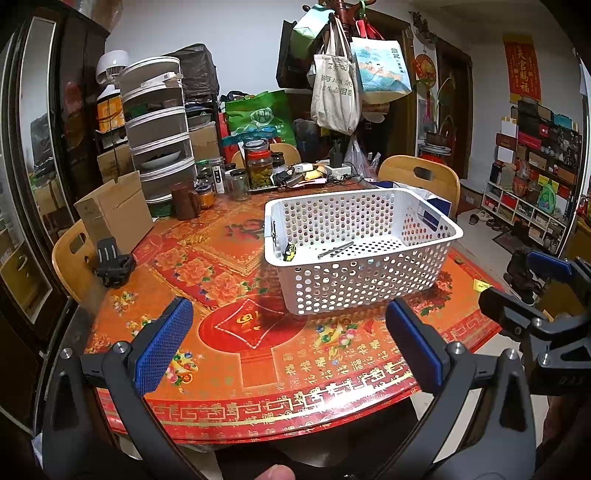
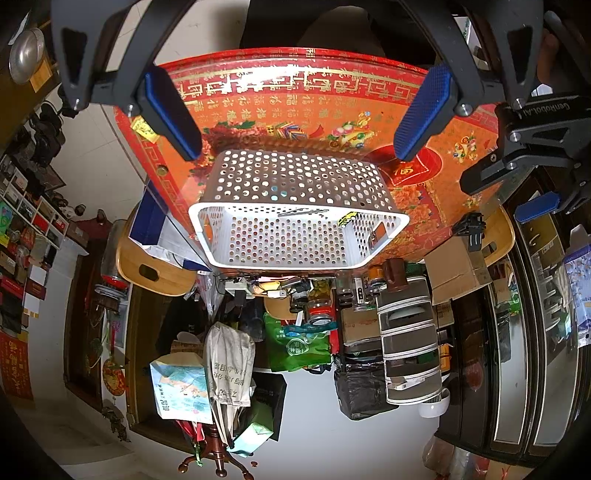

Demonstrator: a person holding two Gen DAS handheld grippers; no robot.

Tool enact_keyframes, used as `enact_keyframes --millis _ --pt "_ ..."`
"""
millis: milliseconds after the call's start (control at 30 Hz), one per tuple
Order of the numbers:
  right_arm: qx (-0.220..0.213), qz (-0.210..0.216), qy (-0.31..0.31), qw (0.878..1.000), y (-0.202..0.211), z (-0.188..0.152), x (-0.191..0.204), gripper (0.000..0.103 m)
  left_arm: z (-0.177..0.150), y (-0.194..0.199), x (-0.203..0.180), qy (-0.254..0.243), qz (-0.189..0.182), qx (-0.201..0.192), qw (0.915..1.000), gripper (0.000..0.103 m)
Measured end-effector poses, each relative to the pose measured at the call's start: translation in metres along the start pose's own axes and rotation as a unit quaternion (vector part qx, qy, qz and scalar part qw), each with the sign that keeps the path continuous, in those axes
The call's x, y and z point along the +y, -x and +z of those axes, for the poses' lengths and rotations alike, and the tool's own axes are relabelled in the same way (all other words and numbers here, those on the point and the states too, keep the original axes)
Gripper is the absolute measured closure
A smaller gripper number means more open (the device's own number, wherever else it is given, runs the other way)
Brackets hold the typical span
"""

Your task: Organize rigid objects

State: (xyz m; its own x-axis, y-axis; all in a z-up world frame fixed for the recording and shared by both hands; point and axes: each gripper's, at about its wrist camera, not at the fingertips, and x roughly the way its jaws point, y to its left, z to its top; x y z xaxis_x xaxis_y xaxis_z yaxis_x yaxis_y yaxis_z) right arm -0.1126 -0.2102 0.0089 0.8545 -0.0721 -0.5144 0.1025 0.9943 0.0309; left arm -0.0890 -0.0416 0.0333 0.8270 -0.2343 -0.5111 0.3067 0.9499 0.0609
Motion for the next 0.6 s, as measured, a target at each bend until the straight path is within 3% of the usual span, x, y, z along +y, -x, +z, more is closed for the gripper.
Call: enact_keyframes --millis 600 --pt "0.001 0.0 0.0 1.0 -0.0005 -0.0003 -0.0002 0.0 -0.0061 -0.003 -0.0011 -0.007 0.0 0.003 1.0 0.0"
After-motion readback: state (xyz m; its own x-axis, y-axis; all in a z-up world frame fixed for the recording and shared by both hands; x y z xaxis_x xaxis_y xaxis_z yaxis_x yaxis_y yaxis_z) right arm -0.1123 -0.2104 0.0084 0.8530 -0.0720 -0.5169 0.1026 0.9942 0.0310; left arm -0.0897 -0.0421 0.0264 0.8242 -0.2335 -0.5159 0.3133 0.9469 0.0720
